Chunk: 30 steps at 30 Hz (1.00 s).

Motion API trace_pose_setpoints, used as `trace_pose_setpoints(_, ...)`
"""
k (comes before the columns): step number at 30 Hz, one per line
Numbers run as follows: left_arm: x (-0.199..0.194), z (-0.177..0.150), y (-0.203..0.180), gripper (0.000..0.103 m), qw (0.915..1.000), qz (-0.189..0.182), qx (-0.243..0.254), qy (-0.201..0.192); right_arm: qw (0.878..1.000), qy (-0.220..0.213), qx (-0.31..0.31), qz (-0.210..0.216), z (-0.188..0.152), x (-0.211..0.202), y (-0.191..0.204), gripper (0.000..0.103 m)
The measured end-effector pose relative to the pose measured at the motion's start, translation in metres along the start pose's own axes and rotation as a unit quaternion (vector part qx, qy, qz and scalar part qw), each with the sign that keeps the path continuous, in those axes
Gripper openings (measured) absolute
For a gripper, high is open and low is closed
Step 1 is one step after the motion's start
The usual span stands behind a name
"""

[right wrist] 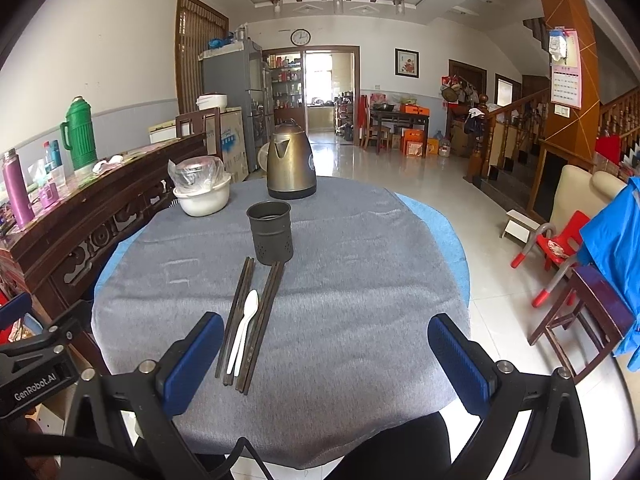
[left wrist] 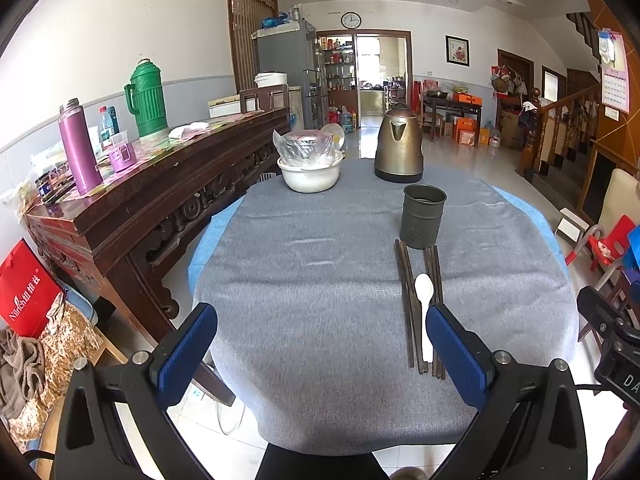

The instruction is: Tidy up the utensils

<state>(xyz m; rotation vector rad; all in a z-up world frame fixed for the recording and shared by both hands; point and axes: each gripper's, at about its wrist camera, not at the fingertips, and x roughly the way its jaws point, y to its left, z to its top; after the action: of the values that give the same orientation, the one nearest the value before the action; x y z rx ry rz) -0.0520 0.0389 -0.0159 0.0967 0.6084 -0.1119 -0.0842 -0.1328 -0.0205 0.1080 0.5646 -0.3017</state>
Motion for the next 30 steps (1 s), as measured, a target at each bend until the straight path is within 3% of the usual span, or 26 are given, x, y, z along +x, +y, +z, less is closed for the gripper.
trace_pose_setpoints(10, 0.002, -0.001, 0.006, 0.103, 0.9999, -0.001, -0.009, 0.004, 0.999, 0.017, -0.027, -0.009, -0.001, 0.003, 0.008, 0.103)
trace_pose_setpoints(21, 0.003, -0.001, 0.007, 0.103, 0.9999, -0.002, -0.01, 0.006, 1.0, 0.007, -0.024, -0.004, -0.004, 0.006, 0.009, 0.103)
trace_pose_setpoints(30, 0.01, 0.003, 0.003, 0.103, 0.9999, -0.005, -0.006, 0.01, 0.999, 0.025, -0.02, 0.003, -0.006, 0.013, 0.009, 0.103)
